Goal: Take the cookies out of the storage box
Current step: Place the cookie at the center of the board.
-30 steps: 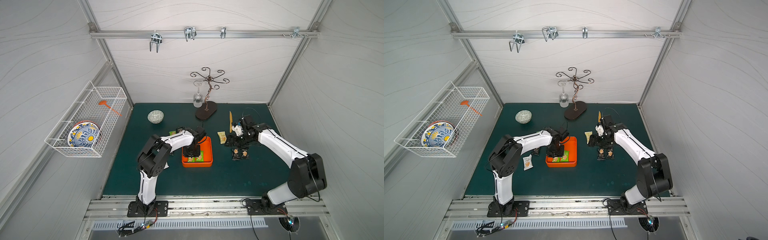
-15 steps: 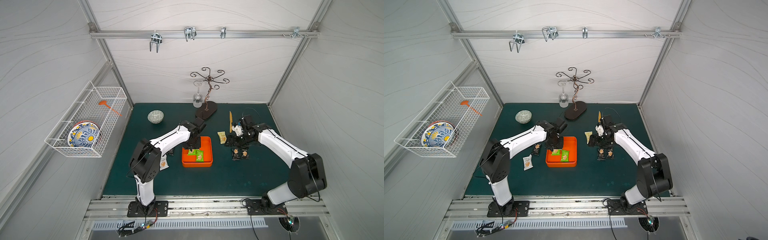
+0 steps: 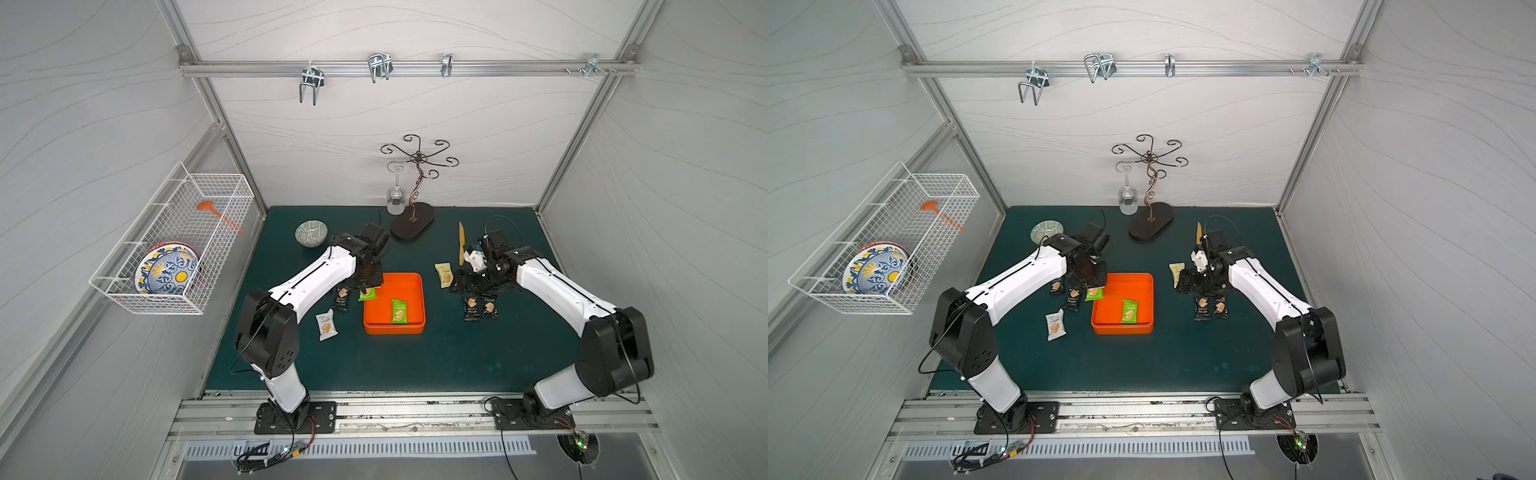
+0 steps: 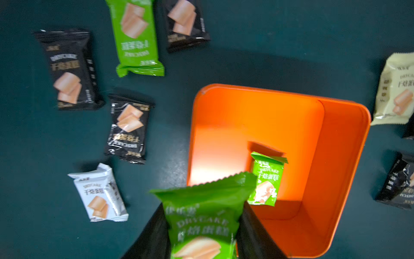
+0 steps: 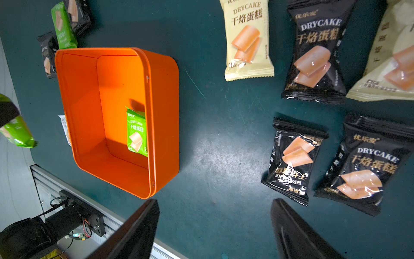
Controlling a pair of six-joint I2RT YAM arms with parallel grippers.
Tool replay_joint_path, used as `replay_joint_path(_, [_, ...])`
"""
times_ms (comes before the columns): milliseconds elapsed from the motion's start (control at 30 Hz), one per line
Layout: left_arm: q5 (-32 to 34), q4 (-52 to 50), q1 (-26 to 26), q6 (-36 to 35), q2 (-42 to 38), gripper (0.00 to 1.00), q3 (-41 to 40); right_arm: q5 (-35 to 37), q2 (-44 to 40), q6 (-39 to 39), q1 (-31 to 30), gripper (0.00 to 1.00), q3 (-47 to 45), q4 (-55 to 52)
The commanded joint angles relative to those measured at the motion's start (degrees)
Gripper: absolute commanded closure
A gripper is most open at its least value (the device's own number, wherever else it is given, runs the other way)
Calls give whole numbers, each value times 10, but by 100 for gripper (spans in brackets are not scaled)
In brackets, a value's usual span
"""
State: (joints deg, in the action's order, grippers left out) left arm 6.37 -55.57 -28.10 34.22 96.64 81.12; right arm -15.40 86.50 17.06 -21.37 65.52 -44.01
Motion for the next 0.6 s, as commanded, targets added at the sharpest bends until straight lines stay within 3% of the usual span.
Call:
replay_joint_path(0, [19, -6, 36, -16, -33, 58, -21, 0, -12, 2, 2, 16, 9, -12])
replay_joint_path(267, [36, 19, 135, -25, -62, 58, -106, -1, -12, 2, 1, 16, 9, -13])
replay_joint_path(567, [59, 81, 224, -16, -40, 58, -173, 0, -10, 0, 1, 16, 9, -15])
